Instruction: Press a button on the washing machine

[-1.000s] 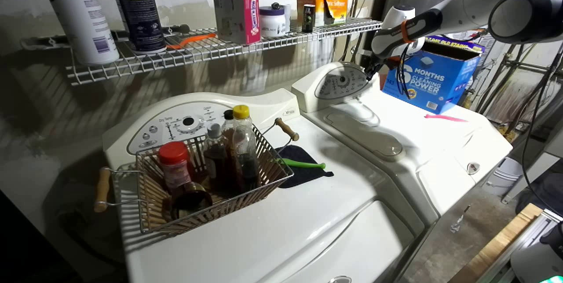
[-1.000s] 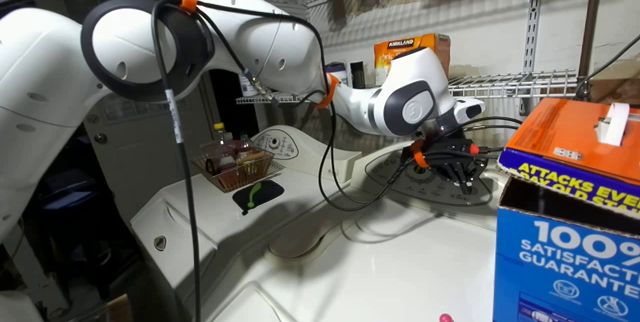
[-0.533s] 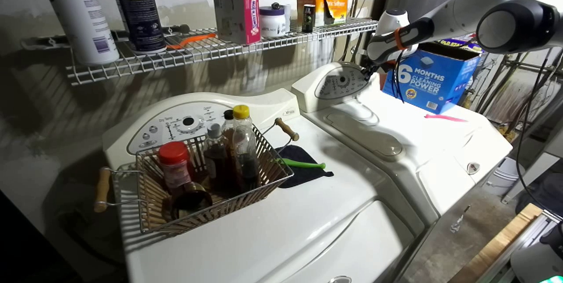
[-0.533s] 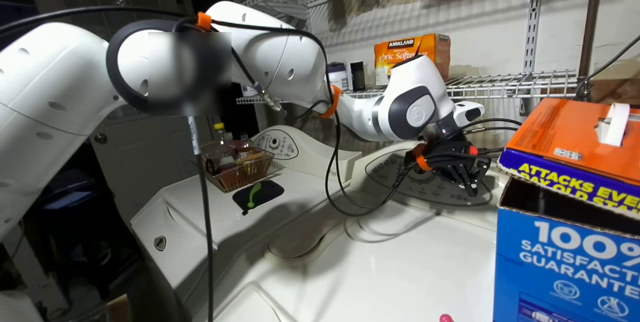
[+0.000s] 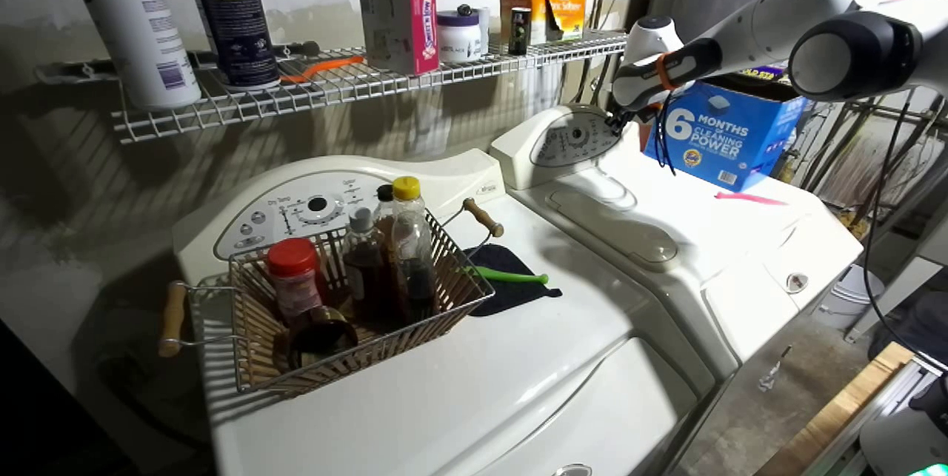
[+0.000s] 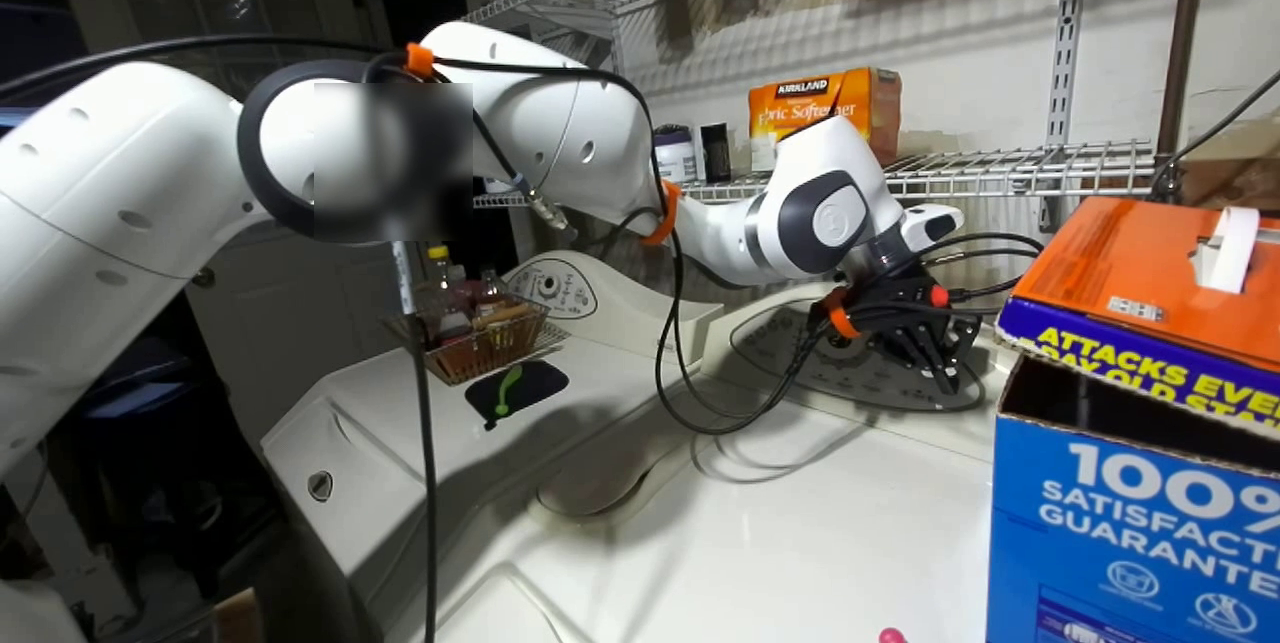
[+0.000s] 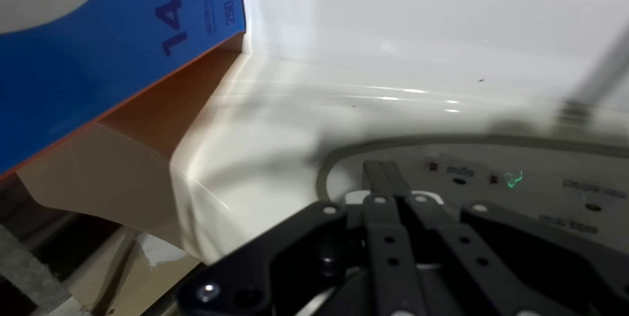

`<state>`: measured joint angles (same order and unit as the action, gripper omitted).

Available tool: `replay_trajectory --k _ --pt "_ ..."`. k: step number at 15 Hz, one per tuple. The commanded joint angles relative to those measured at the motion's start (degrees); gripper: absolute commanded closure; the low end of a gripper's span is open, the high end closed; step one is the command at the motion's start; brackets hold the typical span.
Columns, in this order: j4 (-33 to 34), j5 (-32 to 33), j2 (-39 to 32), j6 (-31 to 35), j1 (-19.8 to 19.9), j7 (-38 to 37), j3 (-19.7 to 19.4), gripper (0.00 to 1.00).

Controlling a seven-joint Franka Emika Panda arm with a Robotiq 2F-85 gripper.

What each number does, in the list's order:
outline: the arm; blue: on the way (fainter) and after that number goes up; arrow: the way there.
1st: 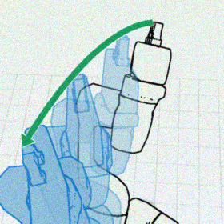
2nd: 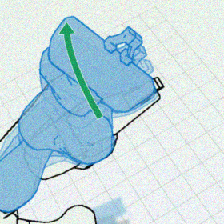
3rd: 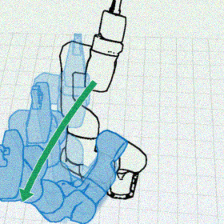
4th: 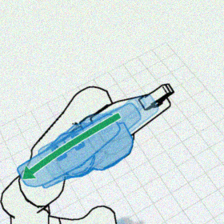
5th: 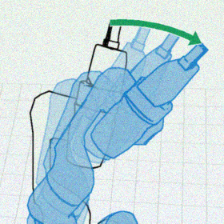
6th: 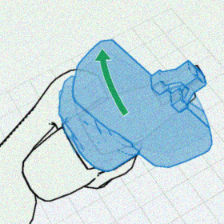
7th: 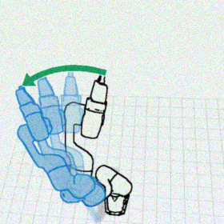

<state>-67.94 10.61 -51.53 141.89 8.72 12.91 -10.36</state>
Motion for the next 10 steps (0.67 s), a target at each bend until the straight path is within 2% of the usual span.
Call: replay_trajectory --k 1,7,10 --pt "4.8 1.2 -3.1 -1.2 -0.1 -1.9 0.0 1.00" --pt "7.0 -0.2 -4.7 -0.2 -0.3 -4.7 1.1 1.00" --pt "8.0 0.7 -5.2 -3.1 -1.3 -6.4 0.2 1.00"
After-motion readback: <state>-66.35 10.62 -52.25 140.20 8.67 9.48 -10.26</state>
